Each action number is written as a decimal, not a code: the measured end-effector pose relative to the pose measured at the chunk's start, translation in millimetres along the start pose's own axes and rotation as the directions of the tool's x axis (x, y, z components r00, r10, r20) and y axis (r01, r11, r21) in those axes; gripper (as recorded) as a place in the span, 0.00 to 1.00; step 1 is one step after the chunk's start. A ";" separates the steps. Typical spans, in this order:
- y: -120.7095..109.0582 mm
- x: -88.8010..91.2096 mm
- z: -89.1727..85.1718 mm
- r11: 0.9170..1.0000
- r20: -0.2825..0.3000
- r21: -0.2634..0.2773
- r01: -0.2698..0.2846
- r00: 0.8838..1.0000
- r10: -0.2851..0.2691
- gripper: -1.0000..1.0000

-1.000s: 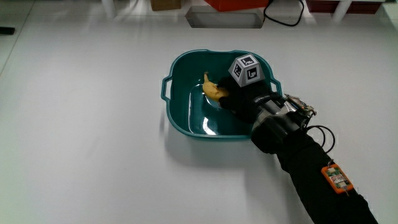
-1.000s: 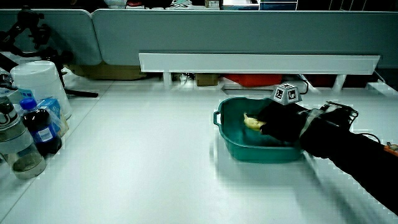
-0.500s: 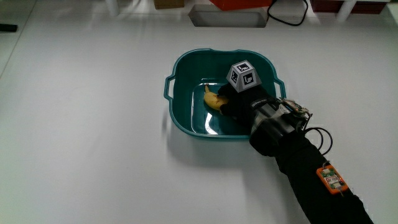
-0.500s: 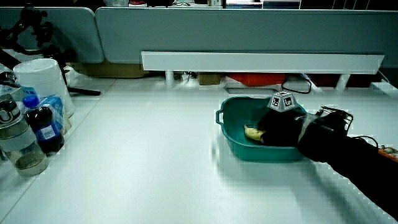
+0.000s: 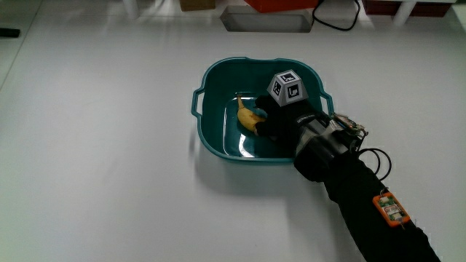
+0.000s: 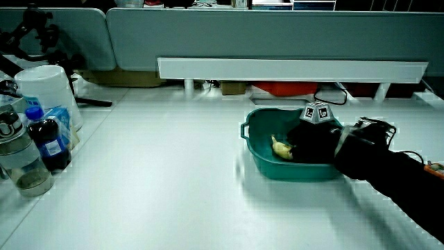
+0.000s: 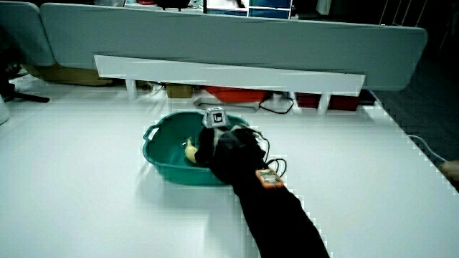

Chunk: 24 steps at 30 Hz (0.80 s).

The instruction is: Place banana into plate

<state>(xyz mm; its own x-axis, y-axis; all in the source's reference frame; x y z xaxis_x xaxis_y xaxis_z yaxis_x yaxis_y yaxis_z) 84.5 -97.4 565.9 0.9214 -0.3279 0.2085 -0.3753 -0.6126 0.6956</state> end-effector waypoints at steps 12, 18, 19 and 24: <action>-11.8 6.8 9.4 0.999 -0.023 0.035 0.000 1.000 0.000 0.00; -35.3 13.1 31.0 0.993 0.003 0.112 -0.036 0.999 0.036 0.00; -36.4 17.1 31.8 0.995 -0.011 0.088 -0.055 0.998 0.056 0.00; -60.8 36.1 43.7 0.989 -0.023 0.136 -0.053 0.998 0.057 0.00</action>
<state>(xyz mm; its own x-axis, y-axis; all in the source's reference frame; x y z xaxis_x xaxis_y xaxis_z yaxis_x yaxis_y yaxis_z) 136.1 -103.5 501.1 0.9006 -0.3456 0.2635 -0.4342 -0.6866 0.5831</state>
